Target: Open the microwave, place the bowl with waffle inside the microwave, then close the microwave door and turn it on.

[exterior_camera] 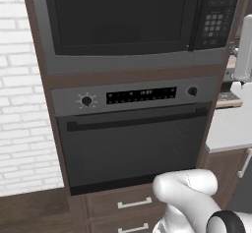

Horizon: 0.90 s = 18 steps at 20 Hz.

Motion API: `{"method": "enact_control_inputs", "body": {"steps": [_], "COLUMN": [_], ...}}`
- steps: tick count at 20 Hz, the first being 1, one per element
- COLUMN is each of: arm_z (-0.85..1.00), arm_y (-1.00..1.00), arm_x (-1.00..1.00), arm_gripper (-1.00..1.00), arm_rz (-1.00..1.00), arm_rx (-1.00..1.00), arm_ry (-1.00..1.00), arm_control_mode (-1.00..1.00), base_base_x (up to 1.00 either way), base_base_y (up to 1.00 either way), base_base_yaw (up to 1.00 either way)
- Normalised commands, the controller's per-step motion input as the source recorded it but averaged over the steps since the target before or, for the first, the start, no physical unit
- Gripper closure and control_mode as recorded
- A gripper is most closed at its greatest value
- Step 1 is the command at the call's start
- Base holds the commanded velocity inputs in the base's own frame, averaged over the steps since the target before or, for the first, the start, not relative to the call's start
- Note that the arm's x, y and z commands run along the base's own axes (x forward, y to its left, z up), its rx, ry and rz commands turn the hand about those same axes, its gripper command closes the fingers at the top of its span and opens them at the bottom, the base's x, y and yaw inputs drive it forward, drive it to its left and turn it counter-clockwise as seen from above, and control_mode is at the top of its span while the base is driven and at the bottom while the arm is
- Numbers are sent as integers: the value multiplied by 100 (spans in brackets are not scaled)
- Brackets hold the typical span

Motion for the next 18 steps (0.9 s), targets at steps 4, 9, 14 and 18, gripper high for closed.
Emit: {"method": "enact_control_inputs", "body": {"steps": [4,9,14,18], "arm_z": [-10,-12,-8,-1], "arm_y": [-15,-18,-17,-1], "arm_x": [15,22,29,30], "arm_gripper": [100,100,100,100], "arm_rz": [0,0,0,0], "arm_rx": [0,0,0,0], "arm_ry": [0,0,-1,-1], "arm_control_mode": [-100,-100,-100,-100], "base_base_x": [0,0,0,0], "base_base_y": [0,0,0,0], "base_base_yaw": [0,0,0,0]}}
